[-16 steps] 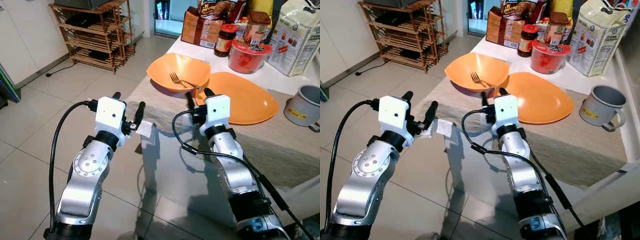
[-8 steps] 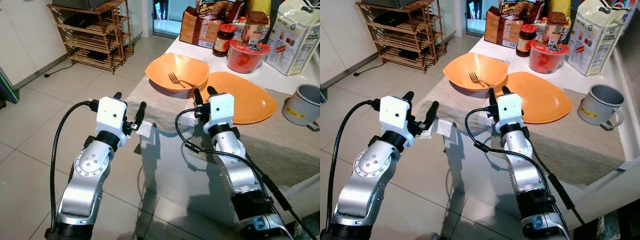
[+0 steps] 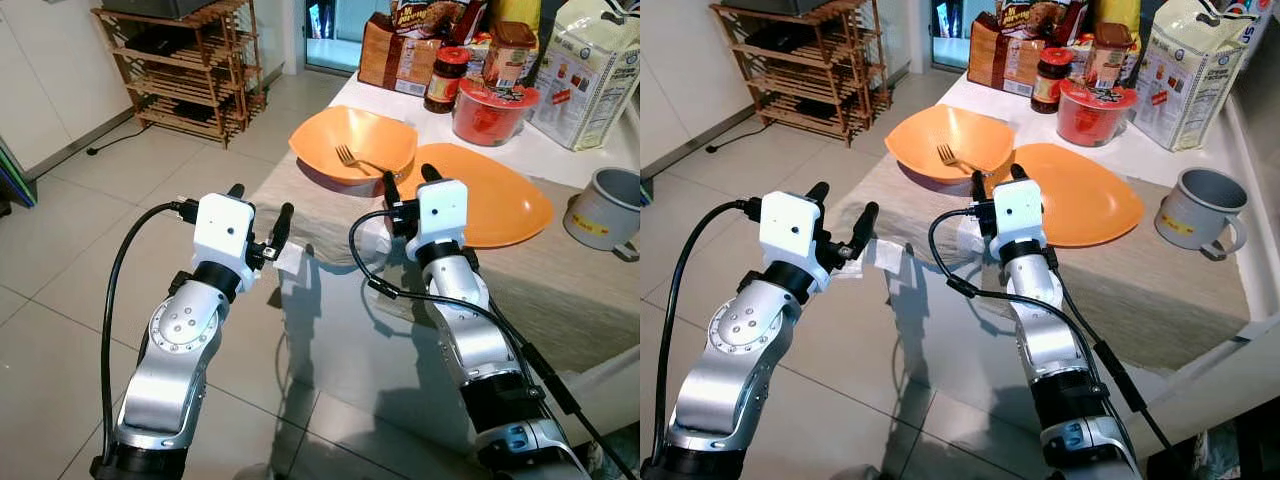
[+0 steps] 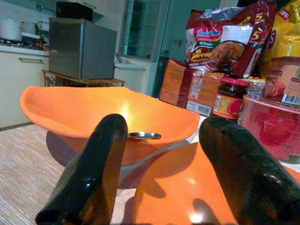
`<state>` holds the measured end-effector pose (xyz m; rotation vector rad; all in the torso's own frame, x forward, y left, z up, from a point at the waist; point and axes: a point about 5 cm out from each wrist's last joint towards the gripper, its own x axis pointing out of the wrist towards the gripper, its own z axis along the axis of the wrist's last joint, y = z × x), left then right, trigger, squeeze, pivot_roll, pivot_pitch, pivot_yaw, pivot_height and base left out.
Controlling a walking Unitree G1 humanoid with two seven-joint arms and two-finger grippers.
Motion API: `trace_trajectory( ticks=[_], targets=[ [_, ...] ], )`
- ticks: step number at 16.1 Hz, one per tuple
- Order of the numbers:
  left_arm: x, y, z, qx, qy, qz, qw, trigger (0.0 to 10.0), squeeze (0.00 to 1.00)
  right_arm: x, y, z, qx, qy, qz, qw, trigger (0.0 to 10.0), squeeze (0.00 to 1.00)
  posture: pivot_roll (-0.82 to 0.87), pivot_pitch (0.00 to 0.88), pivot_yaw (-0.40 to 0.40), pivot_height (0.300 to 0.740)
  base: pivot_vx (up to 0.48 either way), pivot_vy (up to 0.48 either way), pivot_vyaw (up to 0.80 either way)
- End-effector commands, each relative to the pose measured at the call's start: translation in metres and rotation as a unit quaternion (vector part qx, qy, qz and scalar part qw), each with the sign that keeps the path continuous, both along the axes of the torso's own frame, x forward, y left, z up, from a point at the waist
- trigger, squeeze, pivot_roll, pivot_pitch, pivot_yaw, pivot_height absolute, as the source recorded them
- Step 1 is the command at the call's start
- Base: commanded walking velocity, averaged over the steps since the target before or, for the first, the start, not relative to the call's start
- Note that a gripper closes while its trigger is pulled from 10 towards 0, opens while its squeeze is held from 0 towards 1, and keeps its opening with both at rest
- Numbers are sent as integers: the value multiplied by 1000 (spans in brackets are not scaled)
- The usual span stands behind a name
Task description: Setting the table
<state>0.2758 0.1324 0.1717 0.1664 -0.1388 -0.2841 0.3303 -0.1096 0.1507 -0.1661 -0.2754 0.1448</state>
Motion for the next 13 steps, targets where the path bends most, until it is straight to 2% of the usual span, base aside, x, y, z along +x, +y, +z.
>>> trace_trajectory(
  ticks=[1, 5, 6, 13],
  targets=[
    [0, -1, 4, 4, -5, 0, 1000, 10000, 0, 1, -1, -1, 6, 1, -4, 1000, 10000, 1000, 151, 53, -8, 740, 0, 0, 0],
    [-1, -2, 5, 5, -6, -1, 1000, 10000, 0, 4, 3, -2, 4, 4, 0, 1000, 10000, 1000, 162, 55, -9, 740, 0, 0, 0],
    [-2, -2, 5, 5, -7, -1, 1000, 10000, 0, 4, 4, -2, 4, 5, 3, 1000, 10000, 0, 176, 53, -10, 740, 0, 0, 0],
    [-7, 4, 7, 13, -10, 7, 1000, 10000, 0, 13, 15, -1, 9, 4, 24, 1000, 10000, 0, 216, 41, -20, 740, 0, 0, 0]
  ],
)
